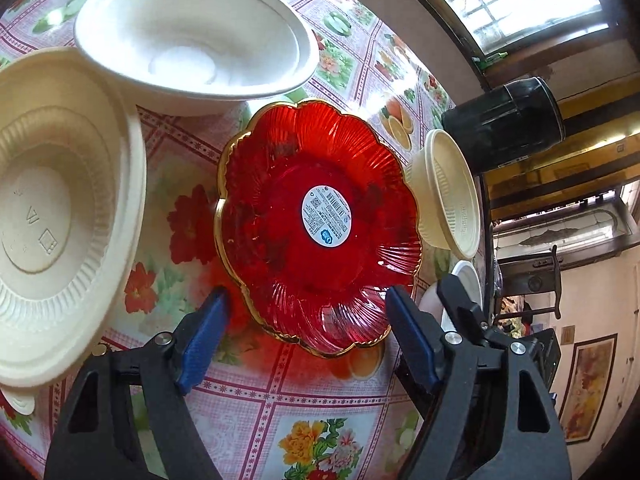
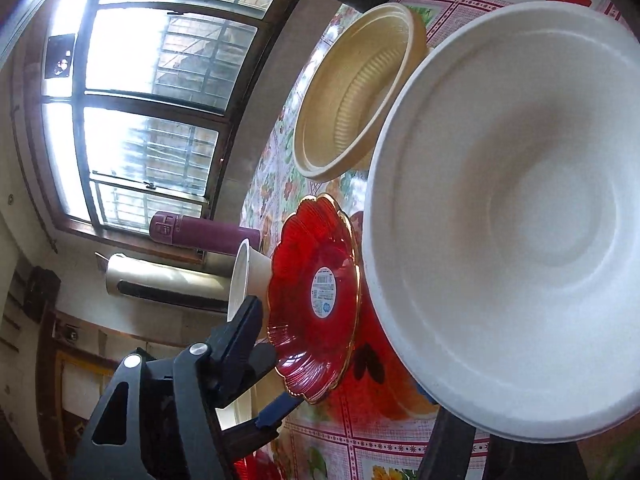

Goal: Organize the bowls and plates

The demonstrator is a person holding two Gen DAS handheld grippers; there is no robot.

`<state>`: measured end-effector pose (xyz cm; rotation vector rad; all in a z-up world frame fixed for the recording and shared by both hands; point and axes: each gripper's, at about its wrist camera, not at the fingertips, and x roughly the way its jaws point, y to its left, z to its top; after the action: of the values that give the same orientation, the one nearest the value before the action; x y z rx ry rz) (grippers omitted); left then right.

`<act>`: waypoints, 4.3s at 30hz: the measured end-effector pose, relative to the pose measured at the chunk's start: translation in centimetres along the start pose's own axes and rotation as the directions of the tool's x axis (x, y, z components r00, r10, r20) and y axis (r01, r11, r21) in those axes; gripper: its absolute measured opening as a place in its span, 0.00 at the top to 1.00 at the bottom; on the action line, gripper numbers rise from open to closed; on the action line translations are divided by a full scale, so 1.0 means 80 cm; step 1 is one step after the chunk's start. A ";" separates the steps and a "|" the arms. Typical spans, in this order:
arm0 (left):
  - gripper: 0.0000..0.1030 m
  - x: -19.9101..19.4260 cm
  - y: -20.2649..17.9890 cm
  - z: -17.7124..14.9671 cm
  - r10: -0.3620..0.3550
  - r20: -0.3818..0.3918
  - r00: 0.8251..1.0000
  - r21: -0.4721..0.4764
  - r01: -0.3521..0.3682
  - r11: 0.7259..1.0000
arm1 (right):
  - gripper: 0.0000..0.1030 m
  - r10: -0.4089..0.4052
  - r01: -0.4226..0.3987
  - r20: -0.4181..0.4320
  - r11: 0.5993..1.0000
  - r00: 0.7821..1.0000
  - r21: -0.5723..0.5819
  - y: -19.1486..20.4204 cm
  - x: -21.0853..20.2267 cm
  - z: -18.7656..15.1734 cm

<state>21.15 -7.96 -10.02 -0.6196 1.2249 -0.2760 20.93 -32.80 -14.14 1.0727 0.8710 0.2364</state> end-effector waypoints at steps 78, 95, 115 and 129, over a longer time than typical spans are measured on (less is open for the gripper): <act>0.82 -0.292 0.171 -0.180 0.208 0.394 0.895 0.143 -0.283 0.948 | 0.89 -0.090 -0.040 -0.270 0.896 0.959 -0.443 0.174 -0.026 -0.317; 0.75 -0.281 0.258 -0.166 0.321 0.297 0.899 0.044 -0.349 0.936 | 0.85 -0.278 0.035 -0.318 0.799 0.906 -0.600 0.192 0.050 -0.394; 0.30 -0.346 0.238 -0.172 0.426 0.550 0.718 -0.021 -0.498 0.867 | 0.41 -0.219 0.031 -0.137 0.625 0.966 -0.780 0.226 -0.022 -0.380; 0.29 -0.279 0.115 -0.180 0.406 0.595 0.694 0.188 -0.611 0.769 | 0.18 -0.077 0.165 0.156 0.703 0.985 -0.692 0.168 -0.123 -0.276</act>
<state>-0.87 6.74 -0.67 0.0266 0.7299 0.1473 1.68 -17.03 -2.10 0.2960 0.6490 0.3568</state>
